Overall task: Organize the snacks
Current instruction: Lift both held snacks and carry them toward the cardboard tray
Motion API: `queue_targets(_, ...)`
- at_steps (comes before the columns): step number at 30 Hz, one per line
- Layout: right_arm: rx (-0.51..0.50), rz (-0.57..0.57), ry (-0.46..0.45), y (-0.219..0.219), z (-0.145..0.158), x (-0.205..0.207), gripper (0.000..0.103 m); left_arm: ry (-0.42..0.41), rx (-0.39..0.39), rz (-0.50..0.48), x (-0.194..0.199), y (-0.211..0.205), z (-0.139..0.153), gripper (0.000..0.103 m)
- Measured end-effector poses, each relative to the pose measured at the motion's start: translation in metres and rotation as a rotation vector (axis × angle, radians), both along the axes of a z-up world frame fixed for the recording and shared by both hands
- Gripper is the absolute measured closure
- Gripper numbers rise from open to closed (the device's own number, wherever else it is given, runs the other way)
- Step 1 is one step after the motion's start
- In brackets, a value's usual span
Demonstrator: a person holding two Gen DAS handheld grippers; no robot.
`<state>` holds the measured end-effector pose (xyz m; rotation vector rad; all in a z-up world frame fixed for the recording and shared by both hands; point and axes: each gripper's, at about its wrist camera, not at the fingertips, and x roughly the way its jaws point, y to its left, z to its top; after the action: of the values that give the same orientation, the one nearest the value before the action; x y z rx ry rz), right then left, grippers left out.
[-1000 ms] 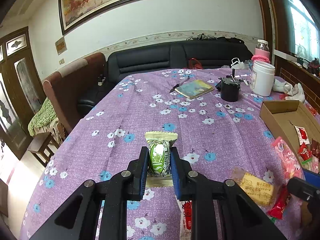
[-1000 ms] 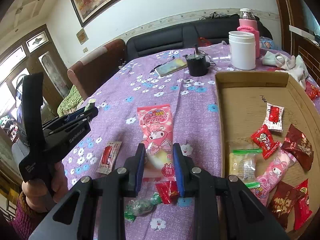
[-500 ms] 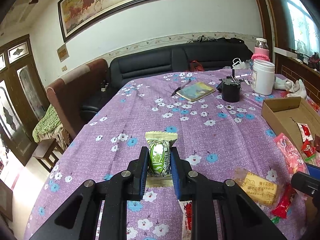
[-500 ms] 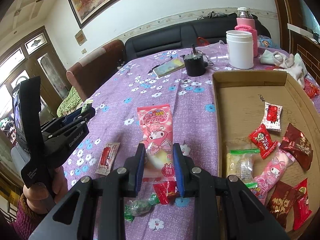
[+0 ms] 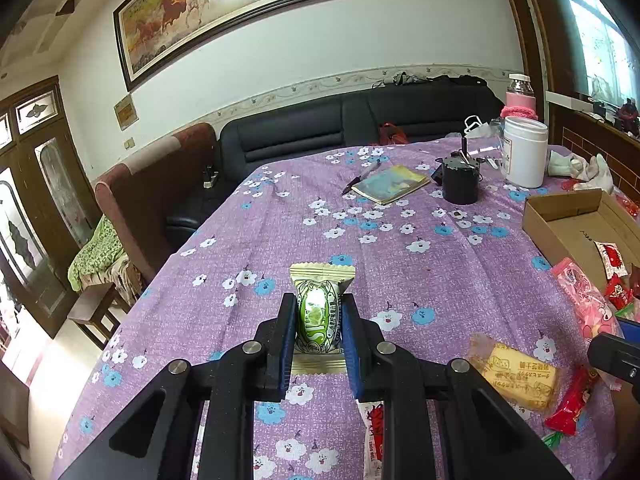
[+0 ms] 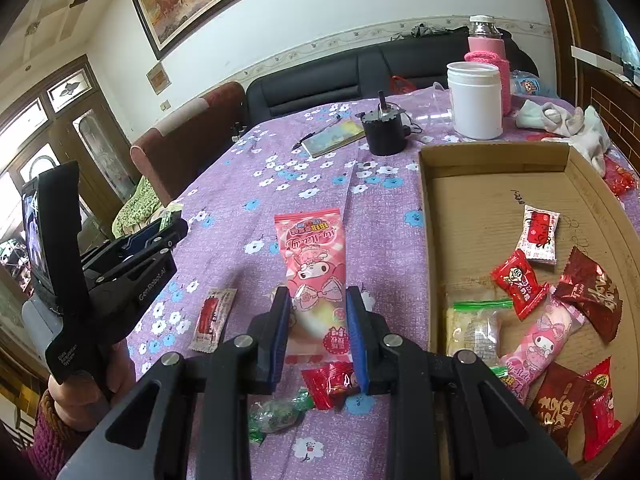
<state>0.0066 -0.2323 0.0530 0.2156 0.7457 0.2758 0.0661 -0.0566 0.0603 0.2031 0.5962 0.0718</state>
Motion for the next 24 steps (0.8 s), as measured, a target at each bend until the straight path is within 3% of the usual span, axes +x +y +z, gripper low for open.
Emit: queue_targets(24, -0.002, -0.017, 0.001, -0.0001, 0.0009, -0.0012, 0.077, -0.017, 0.015, -0.001, -0.0036, -0.0015, 0.0025, 0.081)
